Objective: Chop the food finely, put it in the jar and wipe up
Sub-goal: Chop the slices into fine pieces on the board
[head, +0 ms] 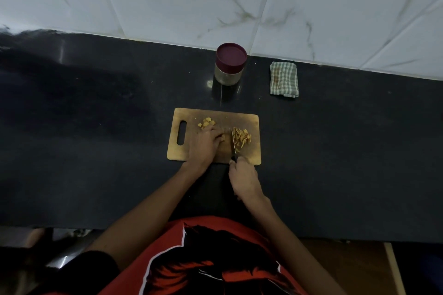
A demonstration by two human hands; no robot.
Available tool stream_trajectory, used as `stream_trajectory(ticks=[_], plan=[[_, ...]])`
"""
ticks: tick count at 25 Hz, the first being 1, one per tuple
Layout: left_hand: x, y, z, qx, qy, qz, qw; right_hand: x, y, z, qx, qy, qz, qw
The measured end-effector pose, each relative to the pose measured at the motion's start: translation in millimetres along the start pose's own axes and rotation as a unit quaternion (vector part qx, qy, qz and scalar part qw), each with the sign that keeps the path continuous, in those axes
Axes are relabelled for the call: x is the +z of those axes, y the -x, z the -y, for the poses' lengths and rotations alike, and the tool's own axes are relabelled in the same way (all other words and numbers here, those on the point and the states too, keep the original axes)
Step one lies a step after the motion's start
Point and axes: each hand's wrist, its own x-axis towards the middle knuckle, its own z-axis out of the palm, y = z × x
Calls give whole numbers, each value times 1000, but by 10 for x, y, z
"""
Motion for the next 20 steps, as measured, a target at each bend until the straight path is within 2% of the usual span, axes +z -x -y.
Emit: stream_trajectory(ticks=[4,10,13,16,20], plan=[[-24,9,5,5,-3,-3,1000,-10,-14,47,-6,6,26,1000],[4,0,30,-3,-17,0,1000,-37,-34,-17,8,7,12,1000],[17,3,26,2,-18,-4,1000,-51,19,-73,38,-9,54,998],[22,-3,41,0,-17,-3,1000,-75,93,-118,88,-151,108,979],[34,-2,43,-3,-13,-8,1000,-210,129,-121,152,-380,167,897]])
